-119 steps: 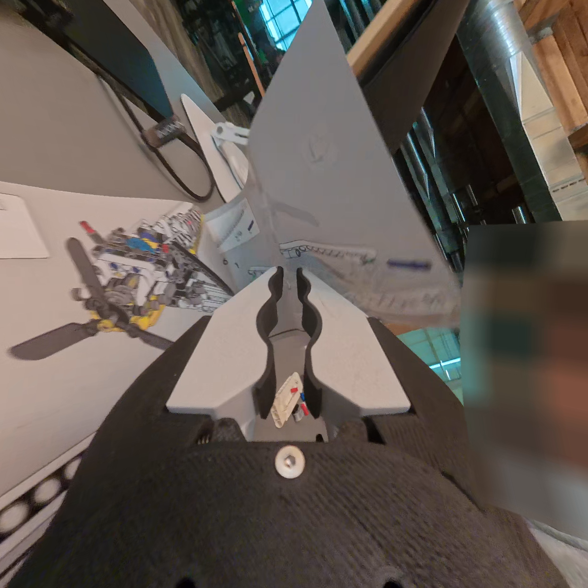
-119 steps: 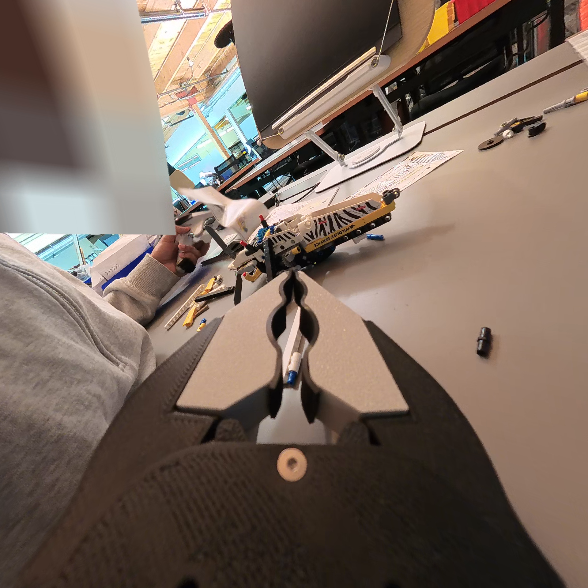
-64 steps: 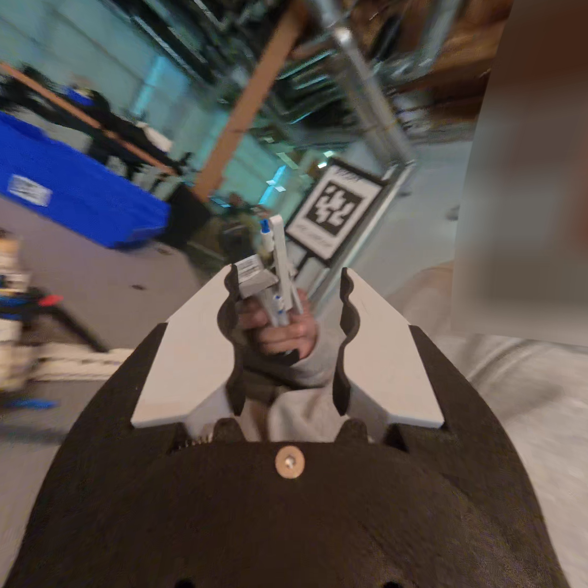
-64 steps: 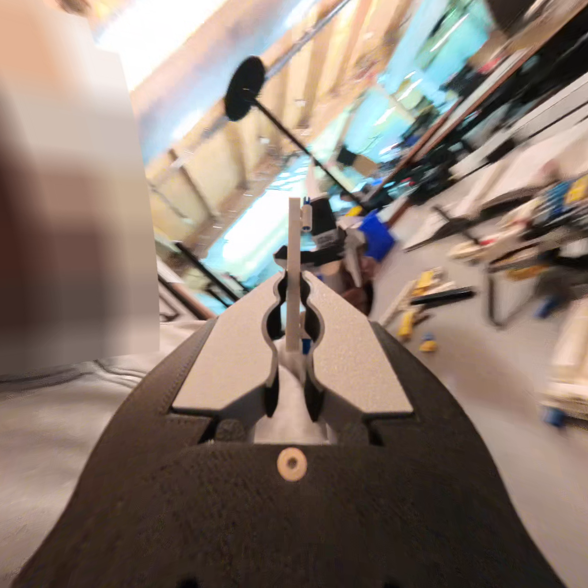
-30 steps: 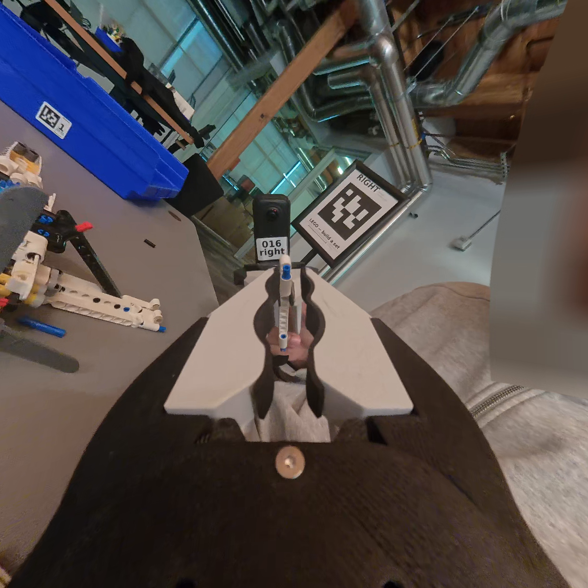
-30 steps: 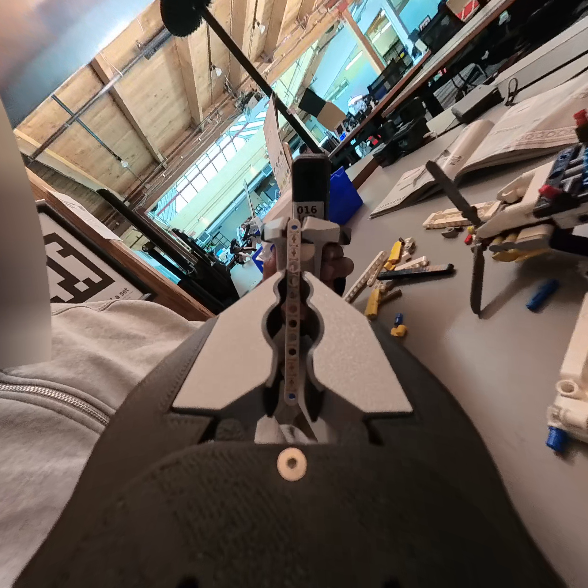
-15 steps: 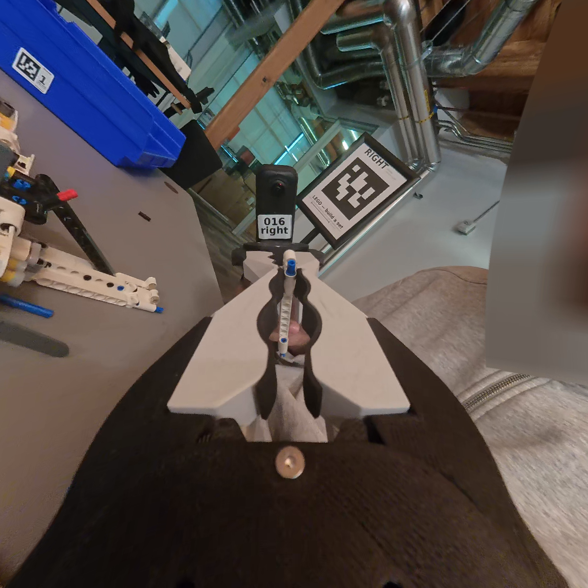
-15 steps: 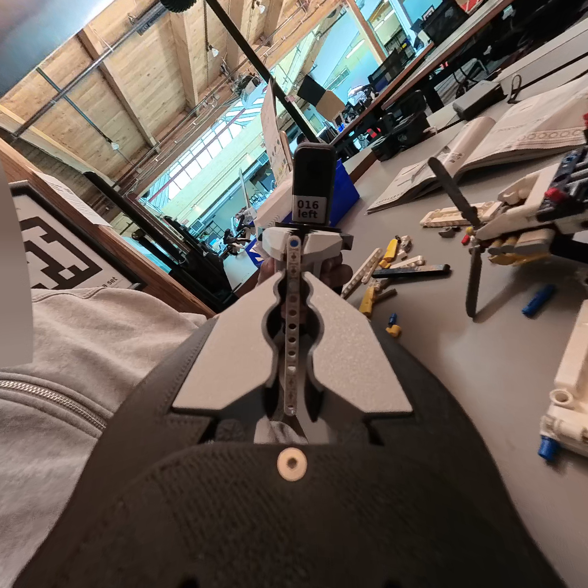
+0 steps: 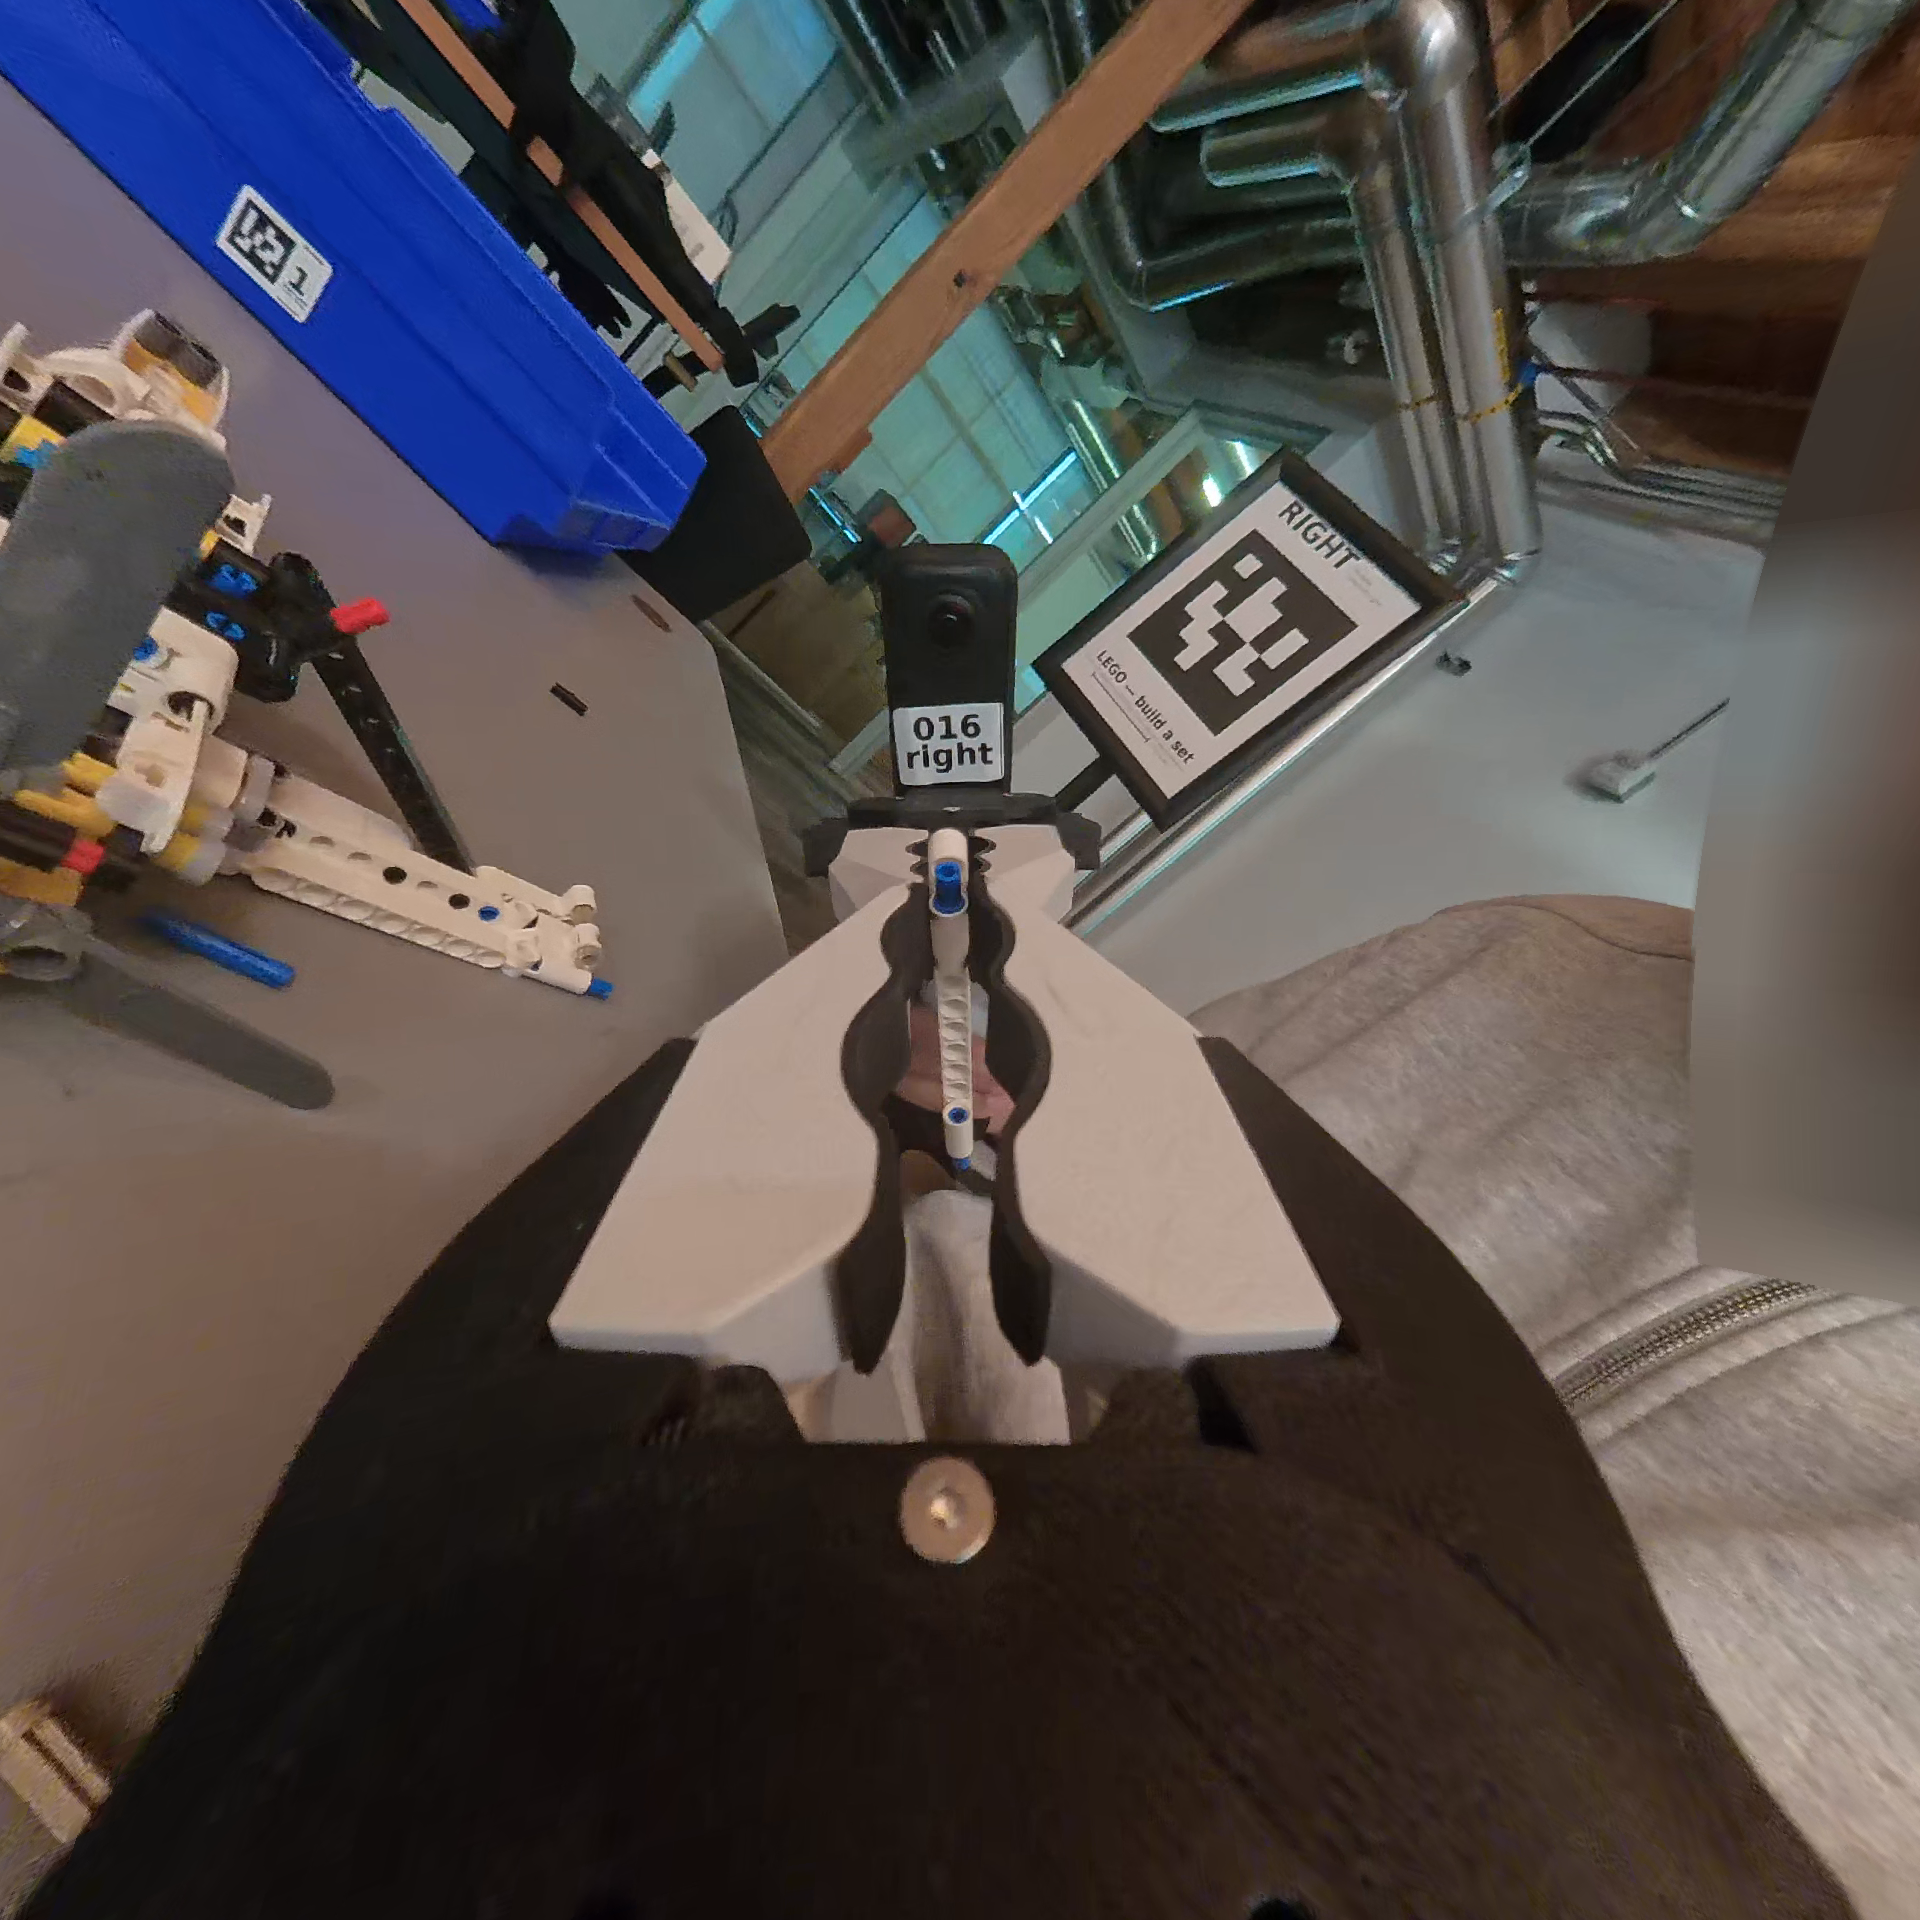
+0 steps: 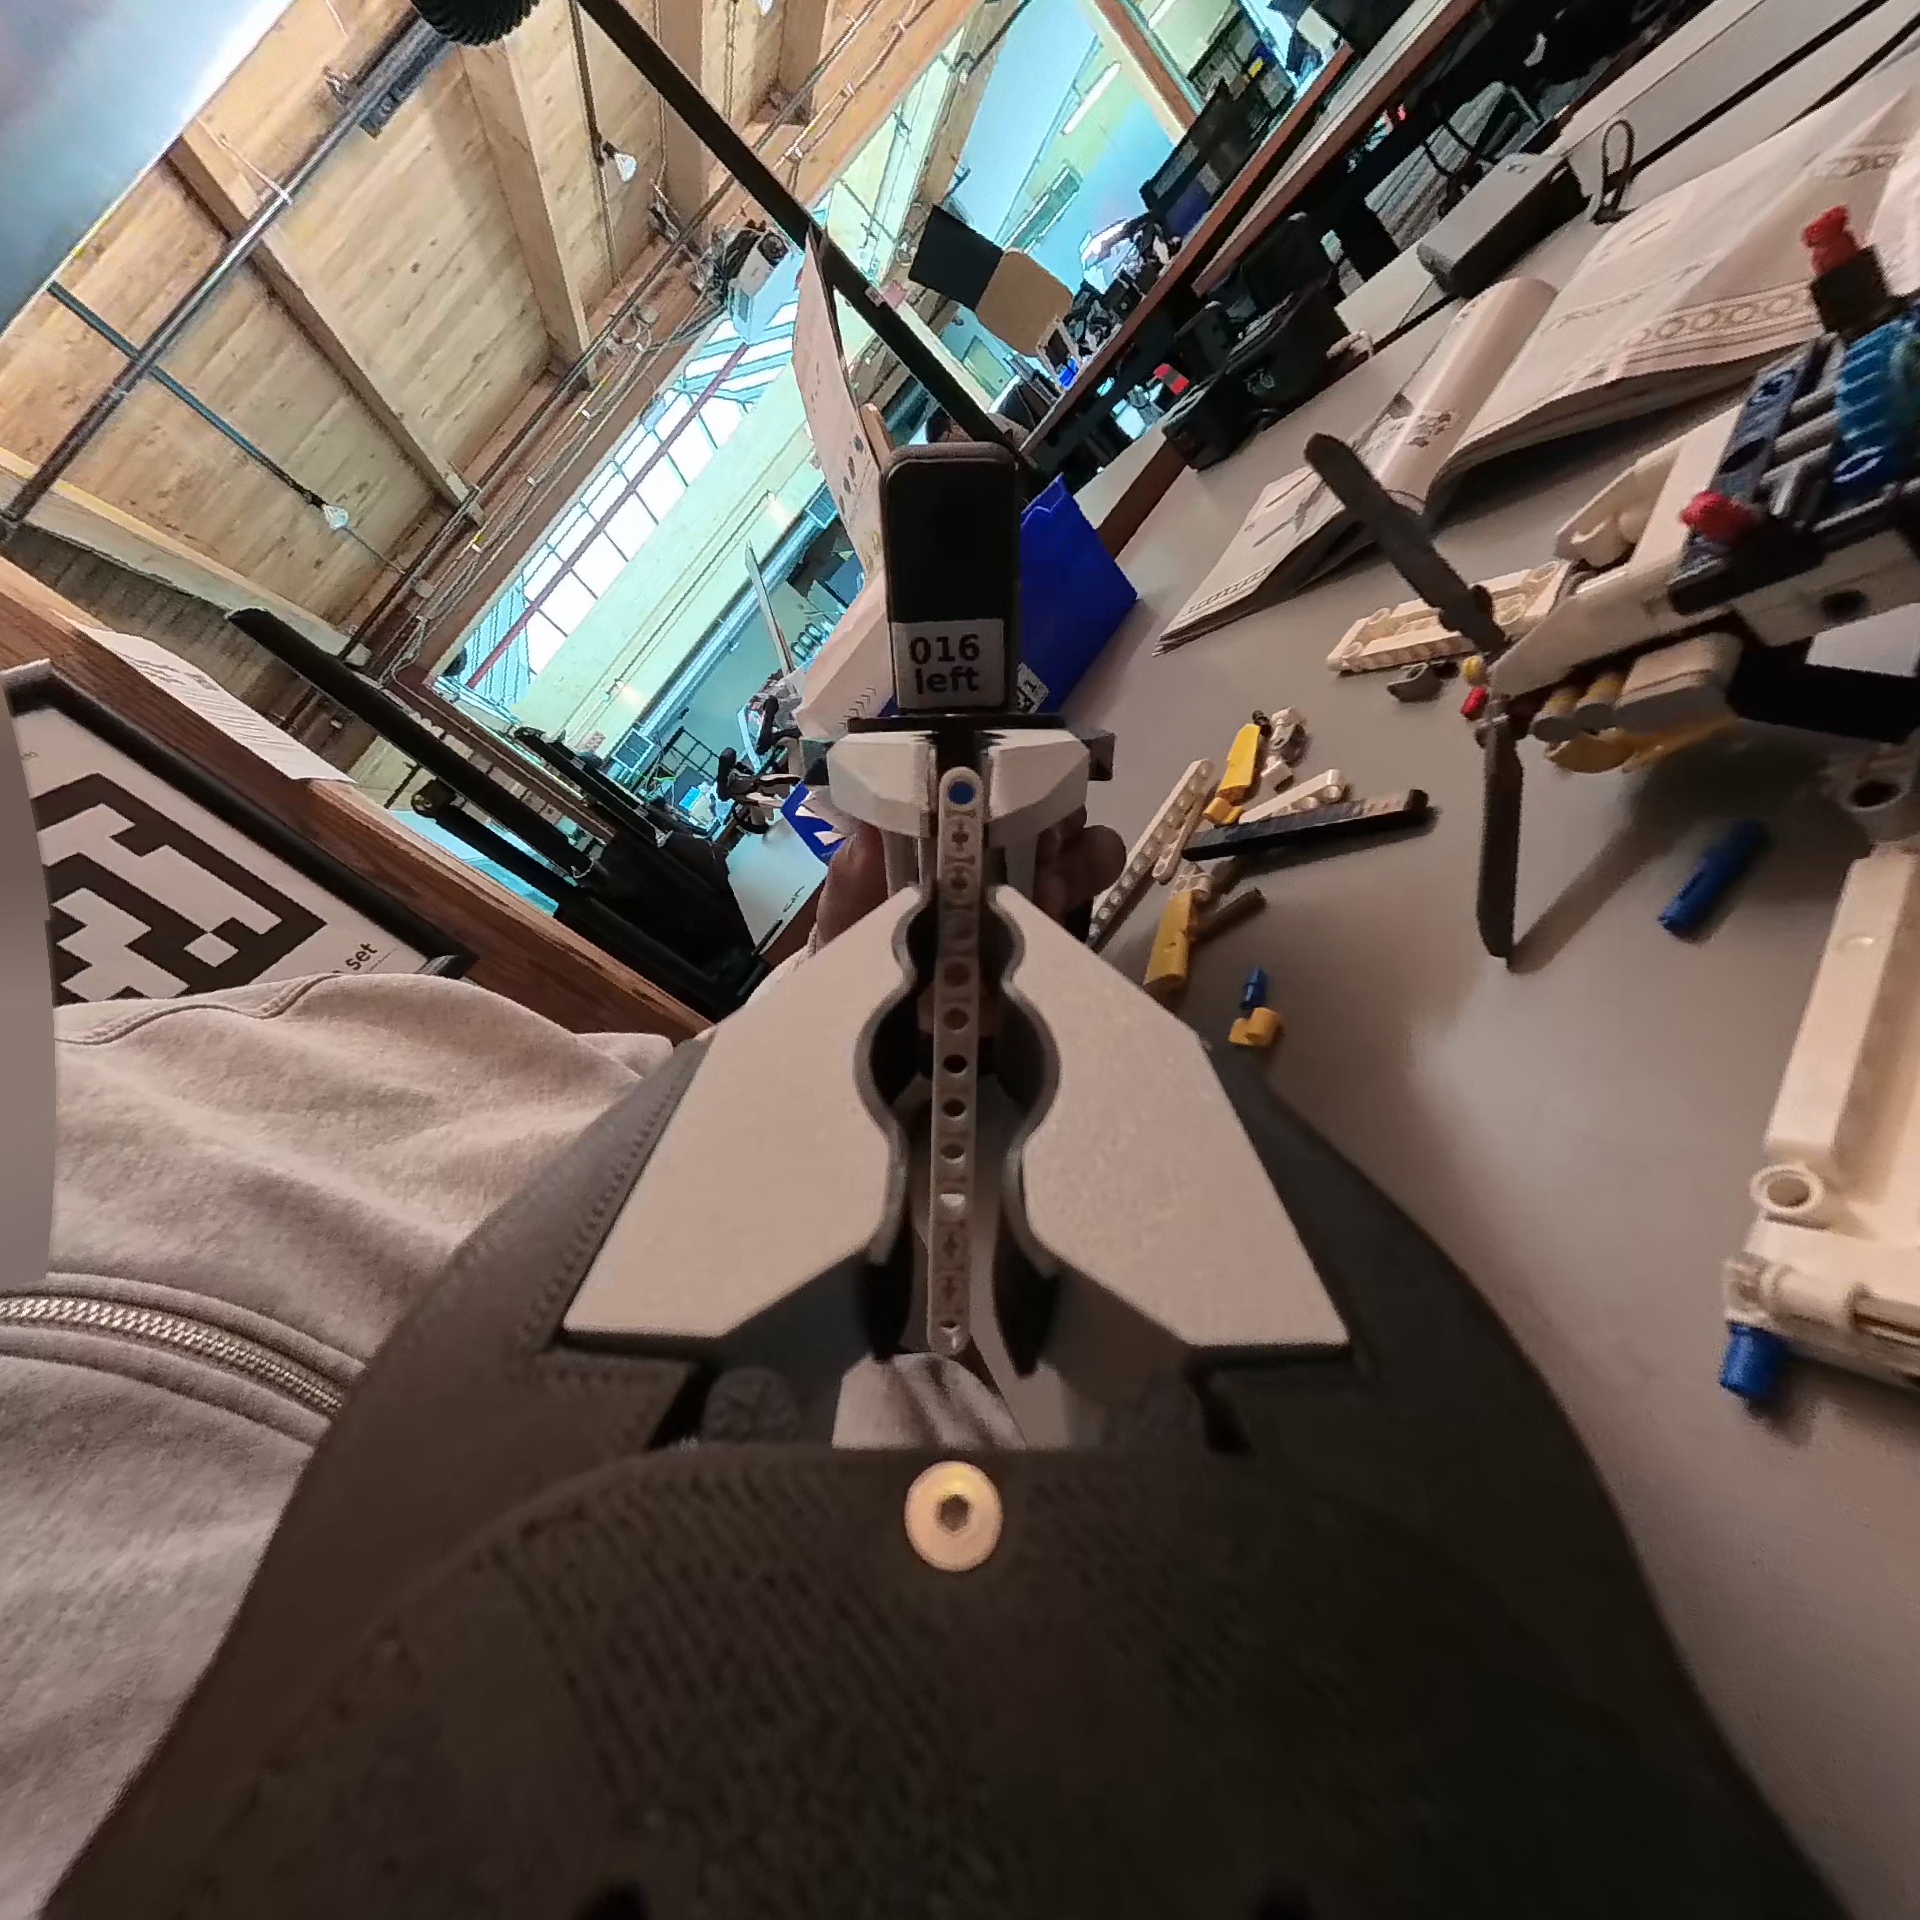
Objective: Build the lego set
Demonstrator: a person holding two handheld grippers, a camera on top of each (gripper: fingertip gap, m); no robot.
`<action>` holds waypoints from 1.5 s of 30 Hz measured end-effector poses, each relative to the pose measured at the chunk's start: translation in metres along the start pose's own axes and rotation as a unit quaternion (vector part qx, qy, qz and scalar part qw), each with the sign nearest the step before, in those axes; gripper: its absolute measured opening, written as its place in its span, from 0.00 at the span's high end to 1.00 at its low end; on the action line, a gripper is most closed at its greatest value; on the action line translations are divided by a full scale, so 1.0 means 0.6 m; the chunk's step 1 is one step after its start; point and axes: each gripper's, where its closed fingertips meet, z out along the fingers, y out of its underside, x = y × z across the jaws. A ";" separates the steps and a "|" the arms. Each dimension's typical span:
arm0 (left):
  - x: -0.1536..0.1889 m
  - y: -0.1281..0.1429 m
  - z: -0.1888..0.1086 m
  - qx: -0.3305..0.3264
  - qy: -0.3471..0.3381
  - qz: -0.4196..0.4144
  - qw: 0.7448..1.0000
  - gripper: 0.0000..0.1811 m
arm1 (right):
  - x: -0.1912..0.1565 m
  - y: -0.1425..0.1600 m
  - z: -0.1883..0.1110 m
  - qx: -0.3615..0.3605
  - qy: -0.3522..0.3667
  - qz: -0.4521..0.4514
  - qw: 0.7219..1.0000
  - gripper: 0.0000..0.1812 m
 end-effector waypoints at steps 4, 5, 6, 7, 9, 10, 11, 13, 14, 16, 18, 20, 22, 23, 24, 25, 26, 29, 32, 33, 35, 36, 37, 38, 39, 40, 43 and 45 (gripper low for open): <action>-0.003 -0.003 -0.002 0.007 0.001 -0.011 1.000 0.98 | 0.003 0.000 0.000 0.000 0.002 0.003 1.000 0.97; -0.004 -0.003 -0.003 0.008 0.000 -0.011 1.000 0.98 | 0.003 0.000 0.000 0.000 0.003 0.003 1.000 0.97; -0.005 -0.003 -0.003 0.007 -0.001 -0.012 1.000 0.98 | 0.004 0.000 -0.001 0.000 0.003 0.004 1.000 0.97; -0.006 -0.003 -0.003 0.009 -0.004 -0.014 1.000 0.98 | 0.005 0.001 -0.001 0.000 0.004 0.005 1.000 0.97; -0.008 -0.005 -0.004 0.015 -0.009 -0.013 1.000 0.99 | 0.006 0.001 -0.001 -0.001 0.004 0.008 1.000 0.97; -0.009 -0.005 -0.005 0.018 -0.014 -0.011 1.000 1.00 | 0.006 0.001 0.000 -0.002 0.004 0.009 1.000 0.97; -0.009 -0.006 -0.005 0.020 -0.016 -0.010 1.000 1.00 | 0.007 0.002 0.000 -0.003 0.005 0.010 1.000 0.97; -0.009 -0.005 -0.007 0.016 -0.026 0.000 1.000 1.00 | 0.008 0.003 0.001 -0.005 0.005 0.011 1.000 0.97; -0.009 -0.005 -0.007 0.014 -0.033 0.010 0.999 1.00 | 0.008 0.003 0.002 -0.005 0.005 0.013 1.000 0.97; -0.006 -0.007 -0.008 0.012 -0.039 0.021 0.999 1.00 | 0.005 0.002 0.003 -0.003 -0.004 0.021 1.000 0.97; -0.007 -0.007 -0.010 0.016 -0.041 0.014 0.999 1.00 | 0.005 0.003 0.004 -0.003 -0.008 0.028 1.000 0.97; -0.009 -0.008 -0.011 0.024 -0.035 -0.005 0.999 1.00 | 0.006 0.003 0.005 -0.003 -0.008 0.032 0.999 0.97; -0.010 -0.009 -0.013 0.028 -0.035 -0.010 0.999 1.00 | 0.007 0.003 0.006 -0.003 -0.007 0.035 0.999 0.97; -0.009 -0.010 -0.013 0.029 -0.038 -0.006 0.999 1.00 | 0.007 0.003 0.006 -0.003 -0.008 0.037 0.999 0.97; -0.009 -0.010 -0.014 0.030 -0.041 0.000 0.999 1.00 | 0.006 0.002 0.007 -0.003 -0.010 0.039 0.999 0.97; -0.009 -0.011 -0.014 0.032 -0.044 0.005 0.998 1.00 | 0.005 0.002 0.007 -0.003 -0.011 0.041 0.999 0.97; -0.009 -0.013 -0.015 0.036 -0.046 0.005 0.998 1.00 | 0.005 0.001 0.008 -0.002 -0.012 0.043 0.999 0.97; -0.012 -0.015 -0.018 0.045 -0.049 -0.002 0.998 1.00 | 0.007 0.001 0.010 -0.003 -0.012 0.050 0.999 0.97; -0.013 -0.016 -0.019 0.047 -0.056 0.005 0.997 1.00 | 0.008 0.001 0.011 -0.003 -0.010 0.053 0.999 0.97; -0.013 -0.016 -0.019 0.047 -0.057 0.006 0.997 1.00 | 0.009 0.000 0.011 -0.003 -0.010 0.053 0.999 0.97; -0.015 -0.017 -0.020 0.050 -0.059 0.003 0.997 1.00 | 0.009 0.000 0.011 -0.003 -0.008 0.052 0.999 0.97; -0.016 -0.017 -0.020 0.053 -0.059 0.000 0.997 1.00 | 0.010 0.001 0.011 -0.003 -0.007 0.052 0.999 0.97; -0.017 -0.017 -0.020 0.054 -0.060 -0.001 0.997 1.00 | 0.011 0.001 0.012 -0.003 -0.006 0.052 0.999 0.97; -0.017 -0.017 -0.021 0.055 -0.061 0.000 0.997 1.00 | 0.011 0.001 0.012 -0.001 -0.006 0.054 0.999 0.97; -0.018 -0.018 -0.021 0.055 -0.064 0.002 0.996 1.00 | 0.011 0.001 0.012 -0.001 -0.007 0.056 0.998 0.97; -0.018 -0.018 -0.022 0.053 -0.065 0.003 0.996 1.00 | 0.012 0.001 0.012 0.000 -0.007 0.057 0.998 0.97; -0.019 -0.018 -0.022 0.054 -0.065 0.001 0.996 1.00 | 0.013 0.001 0.012 -0.002 -0.004 0.057 0.998 0.97; -0.021 -0.018 -0.021 0.052 -0.067 0.001 0.996 1.00 | 0.014 0.001 0.012 -0.002 -0.003 0.061 0.998 0.97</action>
